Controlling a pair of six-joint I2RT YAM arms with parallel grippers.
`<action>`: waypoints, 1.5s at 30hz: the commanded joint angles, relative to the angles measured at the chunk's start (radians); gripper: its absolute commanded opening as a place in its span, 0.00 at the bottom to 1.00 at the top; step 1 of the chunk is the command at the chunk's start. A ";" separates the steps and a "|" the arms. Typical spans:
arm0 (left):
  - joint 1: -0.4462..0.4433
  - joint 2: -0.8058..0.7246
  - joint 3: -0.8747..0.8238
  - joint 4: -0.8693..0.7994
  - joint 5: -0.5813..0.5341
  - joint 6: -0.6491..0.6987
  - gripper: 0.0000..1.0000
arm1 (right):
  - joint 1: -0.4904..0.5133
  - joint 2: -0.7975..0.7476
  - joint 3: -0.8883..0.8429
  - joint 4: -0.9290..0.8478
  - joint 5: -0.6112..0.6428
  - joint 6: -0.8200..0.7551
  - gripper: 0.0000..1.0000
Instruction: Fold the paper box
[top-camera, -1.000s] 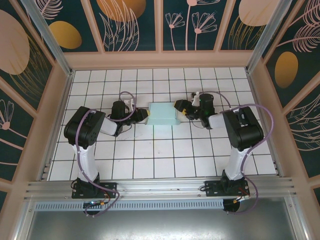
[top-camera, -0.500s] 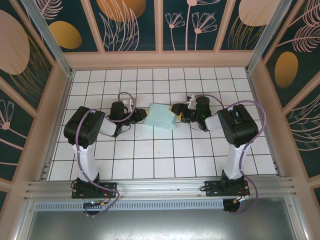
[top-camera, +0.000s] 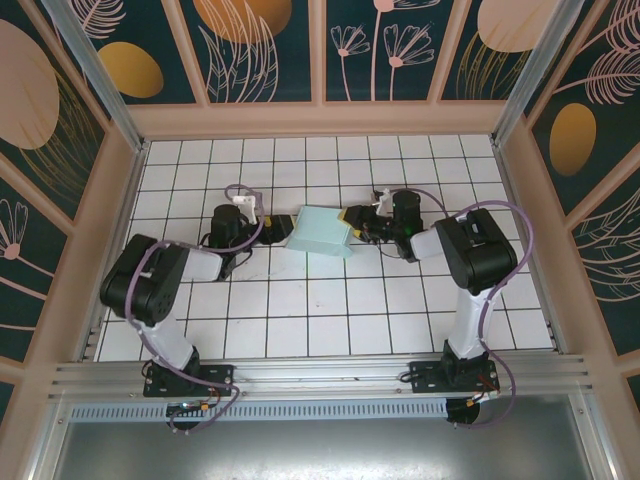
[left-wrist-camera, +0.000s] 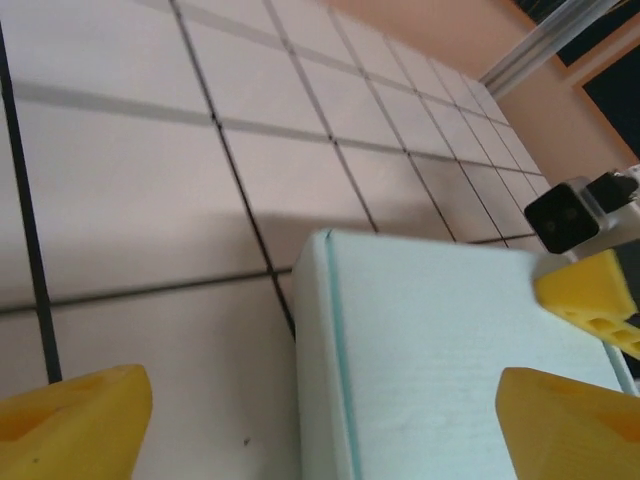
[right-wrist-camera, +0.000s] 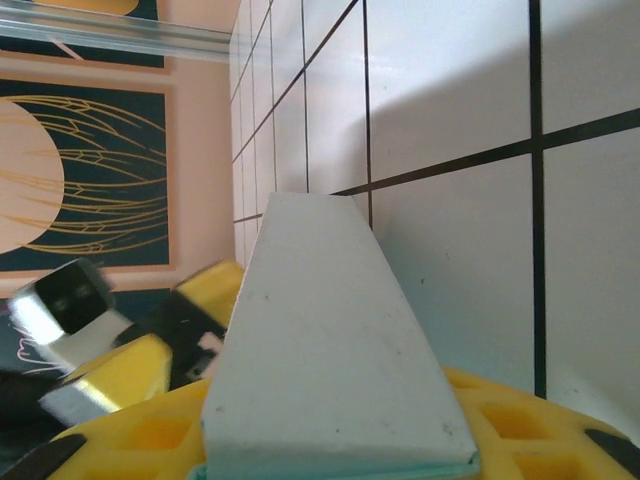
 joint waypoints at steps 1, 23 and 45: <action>-0.090 -0.118 -0.013 -0.012 -0.245 0.285 0.97 | -0.024 -0.070 0.016 -0.012 -0.021 -0.004 0.38; -0.428 -0.023 -0.196 0.735 -0.609 1.620 0.99 | -0.159 -0.319 -0.033 -0.113 -0.091 -0.031 0.36; -0.466 0.207 -0.094 0.981 -0.668 1.748 0.94 | -0.116 -0.408 -0.115 -0.024 -0.203 0.125 0.35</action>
